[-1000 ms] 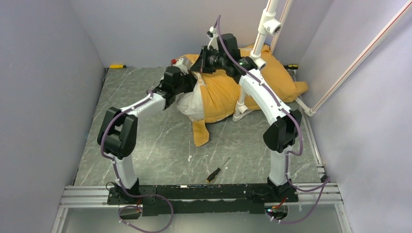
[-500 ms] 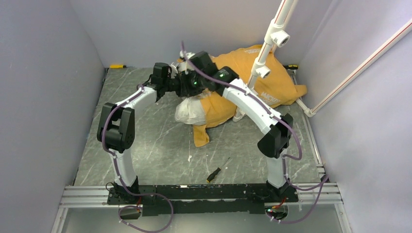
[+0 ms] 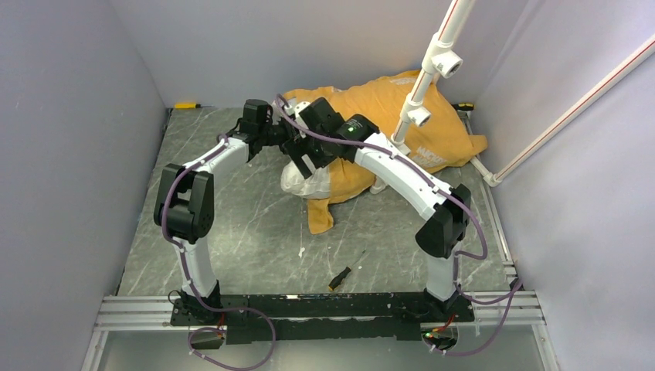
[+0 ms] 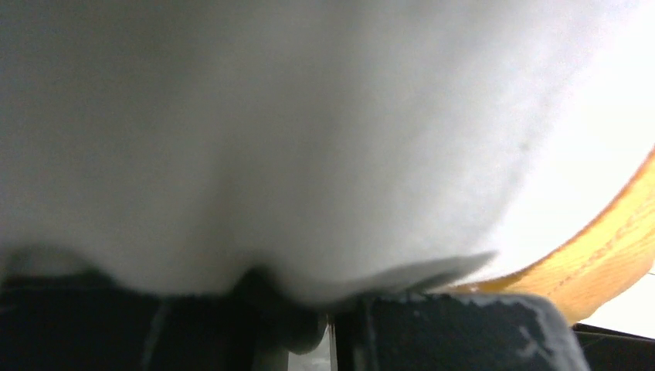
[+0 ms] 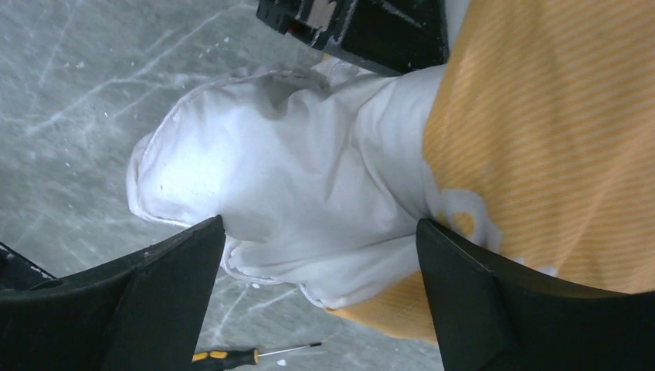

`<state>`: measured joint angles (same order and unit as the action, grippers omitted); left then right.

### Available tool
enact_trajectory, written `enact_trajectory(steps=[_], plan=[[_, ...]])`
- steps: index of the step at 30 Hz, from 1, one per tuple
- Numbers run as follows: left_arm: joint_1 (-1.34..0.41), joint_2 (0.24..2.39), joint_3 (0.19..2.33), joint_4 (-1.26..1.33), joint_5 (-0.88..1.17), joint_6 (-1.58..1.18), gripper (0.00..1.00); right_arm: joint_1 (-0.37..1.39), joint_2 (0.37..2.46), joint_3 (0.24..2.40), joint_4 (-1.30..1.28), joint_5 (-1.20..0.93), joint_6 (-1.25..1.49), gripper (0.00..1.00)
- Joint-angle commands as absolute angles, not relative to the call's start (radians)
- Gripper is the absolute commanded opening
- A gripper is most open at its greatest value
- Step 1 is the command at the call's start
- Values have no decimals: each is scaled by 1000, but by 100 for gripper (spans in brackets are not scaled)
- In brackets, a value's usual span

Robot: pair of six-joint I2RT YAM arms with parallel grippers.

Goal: Put the pillow into the pillowcase
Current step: Stuff the pillow into the pillowcase.

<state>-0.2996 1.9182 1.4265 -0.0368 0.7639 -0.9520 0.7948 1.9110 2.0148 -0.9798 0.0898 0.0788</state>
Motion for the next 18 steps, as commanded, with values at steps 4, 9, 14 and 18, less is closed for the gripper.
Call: enact_trajectory(steps=[4, 9, 14, 18], plan=[[-335, 1900, 1510, -15, 872, -988, 25, 805, 1858, 1939, -951, 189, -71, 100], [-333, 1889, 1536, -12, 899, -993, 26, 813, 1865, 1802, -843, 289, -57, 95], [-323, 1846, 1509, 70, 928, -1020, 27, 790, 1890, 1755, -755, 301, -63, 31], [-300, 1786, 1543, -142, 848, -894, 40, 759, 1899, 1786, -758, 265, -52, 0]])
